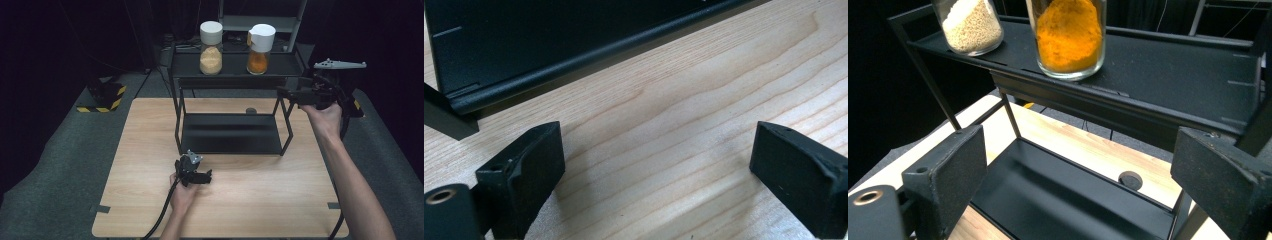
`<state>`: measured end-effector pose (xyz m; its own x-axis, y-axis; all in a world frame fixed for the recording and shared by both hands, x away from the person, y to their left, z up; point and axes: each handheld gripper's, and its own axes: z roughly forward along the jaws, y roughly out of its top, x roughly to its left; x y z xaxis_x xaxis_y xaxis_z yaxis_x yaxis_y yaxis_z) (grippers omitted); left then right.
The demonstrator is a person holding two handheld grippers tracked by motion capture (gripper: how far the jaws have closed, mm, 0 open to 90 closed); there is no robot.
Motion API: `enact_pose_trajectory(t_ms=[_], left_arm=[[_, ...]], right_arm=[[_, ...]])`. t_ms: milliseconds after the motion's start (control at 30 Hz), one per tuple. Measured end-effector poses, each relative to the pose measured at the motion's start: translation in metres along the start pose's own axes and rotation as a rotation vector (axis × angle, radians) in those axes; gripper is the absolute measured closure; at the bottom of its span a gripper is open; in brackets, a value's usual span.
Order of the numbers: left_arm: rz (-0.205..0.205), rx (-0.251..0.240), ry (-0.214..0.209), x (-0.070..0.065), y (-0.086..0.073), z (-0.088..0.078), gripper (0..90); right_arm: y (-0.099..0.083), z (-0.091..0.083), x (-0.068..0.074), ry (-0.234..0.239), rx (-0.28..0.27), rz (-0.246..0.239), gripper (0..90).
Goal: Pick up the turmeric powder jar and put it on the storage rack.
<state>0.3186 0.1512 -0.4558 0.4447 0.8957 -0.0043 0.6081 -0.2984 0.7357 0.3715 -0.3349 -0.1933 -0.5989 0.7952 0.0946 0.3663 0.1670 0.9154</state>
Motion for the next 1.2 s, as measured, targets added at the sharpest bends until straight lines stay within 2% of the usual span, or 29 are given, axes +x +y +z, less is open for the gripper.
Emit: enact_pose_trajectory(t_ms=[600, 1200], left_arm=[[0.001, 0.001, -0.001, 0.0, 0.0, 0.0, 7.2], [0.002, 0.001, -0.001, 0.0, 0.0, 0.0, 7.2]], right_arm=[[-0.027, -0.003, -0.004, -0.026, 0.014, 0.008, 8.5], [-0.051, -0.003, -0.01, -0.024, 0.018, 0.035, 8.5]])
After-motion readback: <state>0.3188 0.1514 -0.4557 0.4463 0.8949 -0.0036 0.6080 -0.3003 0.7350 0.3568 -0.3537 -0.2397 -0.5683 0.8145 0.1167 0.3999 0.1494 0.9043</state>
